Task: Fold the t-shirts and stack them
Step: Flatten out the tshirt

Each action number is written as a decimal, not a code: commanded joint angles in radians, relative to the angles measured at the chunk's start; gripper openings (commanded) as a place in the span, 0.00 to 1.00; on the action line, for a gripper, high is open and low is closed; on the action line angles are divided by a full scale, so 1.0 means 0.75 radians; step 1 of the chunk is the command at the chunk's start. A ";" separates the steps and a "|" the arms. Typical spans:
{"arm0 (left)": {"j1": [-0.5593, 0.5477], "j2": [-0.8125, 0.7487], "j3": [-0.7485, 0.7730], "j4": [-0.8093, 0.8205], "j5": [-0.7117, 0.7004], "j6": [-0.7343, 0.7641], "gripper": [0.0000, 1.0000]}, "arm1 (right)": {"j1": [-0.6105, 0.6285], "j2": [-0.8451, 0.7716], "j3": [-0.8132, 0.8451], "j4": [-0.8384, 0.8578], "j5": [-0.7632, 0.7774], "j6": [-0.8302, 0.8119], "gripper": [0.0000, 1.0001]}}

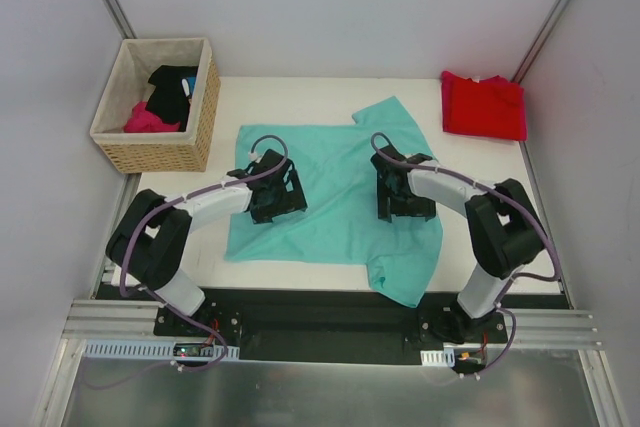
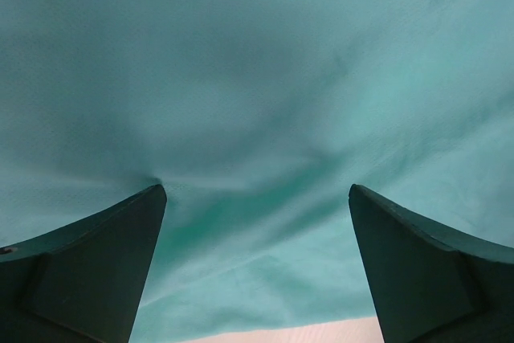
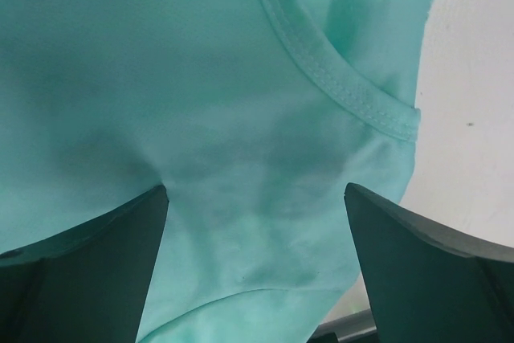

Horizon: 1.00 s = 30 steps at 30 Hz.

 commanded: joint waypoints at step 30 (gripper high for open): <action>0.237 -0.373 0.215 -0.229 0.176 0.228 0.99 | 0.095 -0.541 0.198 0.005 -0.090 -0.059 0.97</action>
